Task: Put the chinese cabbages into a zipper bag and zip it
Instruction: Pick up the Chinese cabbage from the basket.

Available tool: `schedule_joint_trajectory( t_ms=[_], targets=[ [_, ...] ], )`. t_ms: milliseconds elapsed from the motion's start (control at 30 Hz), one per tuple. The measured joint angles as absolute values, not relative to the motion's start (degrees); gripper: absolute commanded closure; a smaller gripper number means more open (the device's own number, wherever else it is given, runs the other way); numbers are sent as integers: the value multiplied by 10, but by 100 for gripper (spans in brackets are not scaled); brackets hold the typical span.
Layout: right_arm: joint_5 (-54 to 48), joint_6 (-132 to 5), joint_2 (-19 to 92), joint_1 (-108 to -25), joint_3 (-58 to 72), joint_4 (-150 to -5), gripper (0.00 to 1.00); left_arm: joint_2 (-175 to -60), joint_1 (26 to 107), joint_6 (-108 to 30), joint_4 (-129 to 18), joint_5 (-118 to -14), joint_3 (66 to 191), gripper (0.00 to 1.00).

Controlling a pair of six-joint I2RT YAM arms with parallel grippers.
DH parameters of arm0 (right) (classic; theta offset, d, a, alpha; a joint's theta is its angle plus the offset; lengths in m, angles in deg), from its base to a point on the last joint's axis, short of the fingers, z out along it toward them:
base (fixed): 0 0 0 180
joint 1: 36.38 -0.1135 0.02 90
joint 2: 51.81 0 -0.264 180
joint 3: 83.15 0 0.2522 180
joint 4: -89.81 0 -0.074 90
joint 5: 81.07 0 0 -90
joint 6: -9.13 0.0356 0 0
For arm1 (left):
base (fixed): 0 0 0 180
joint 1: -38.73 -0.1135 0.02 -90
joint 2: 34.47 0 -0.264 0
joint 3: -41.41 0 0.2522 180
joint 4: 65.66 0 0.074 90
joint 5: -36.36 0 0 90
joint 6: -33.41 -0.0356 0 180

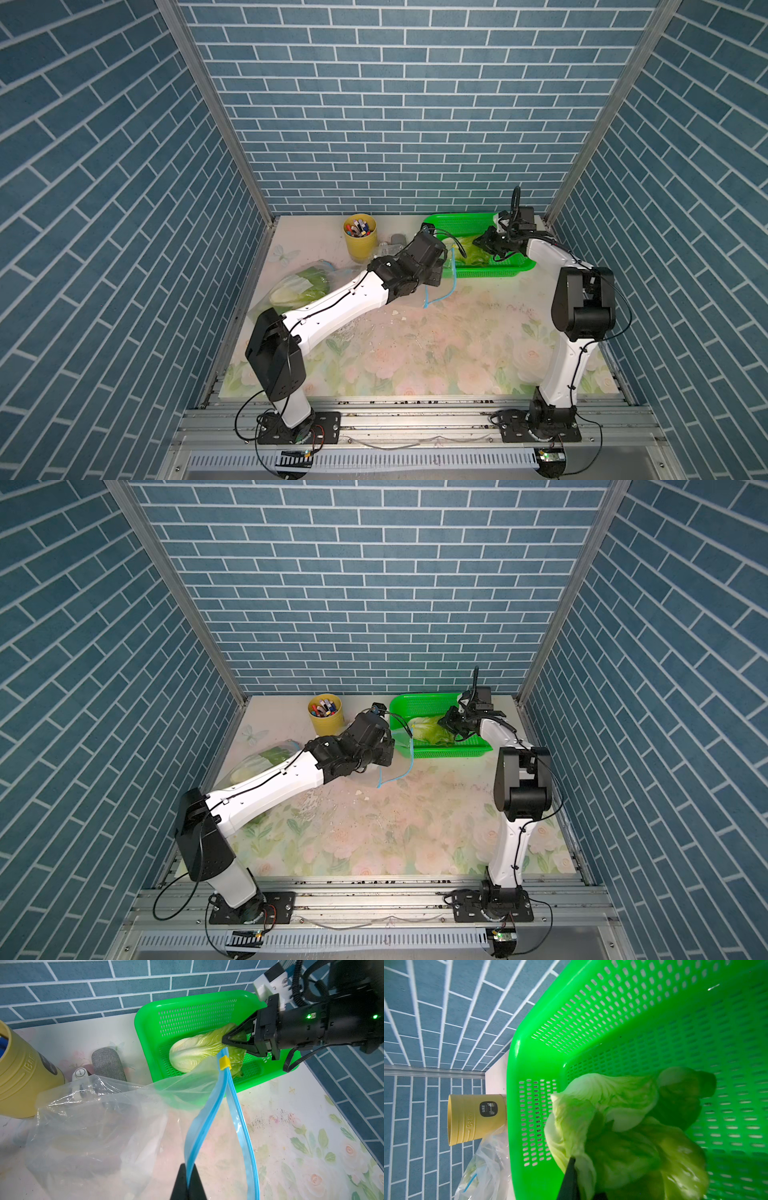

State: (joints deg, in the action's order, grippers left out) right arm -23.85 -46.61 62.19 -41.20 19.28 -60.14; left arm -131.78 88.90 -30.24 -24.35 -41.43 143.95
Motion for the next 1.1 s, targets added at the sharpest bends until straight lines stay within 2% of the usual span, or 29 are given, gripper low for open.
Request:
schedule_joint_trajectory(
  t_ms=[300, 700, 933, 1100],
  targets=[
    [-194, -467, 497, -419, 150, -615, 100, -1318, 889, -302, -243, -403, 1439, 100],
    [-106, -477, 281, -474, 61, -595, 100, -1318, 889, -305, -234, -395, 1440, 100],
    [-99, -484, 169, -477, 21, -551, 100, -1318, 888, -305, -232, -397, 1460, 100],
    [-137, -488, 127, -478, 16, -516, 100, -1327, 887, -304, -233, -400, 1470, 100]
  ],
)
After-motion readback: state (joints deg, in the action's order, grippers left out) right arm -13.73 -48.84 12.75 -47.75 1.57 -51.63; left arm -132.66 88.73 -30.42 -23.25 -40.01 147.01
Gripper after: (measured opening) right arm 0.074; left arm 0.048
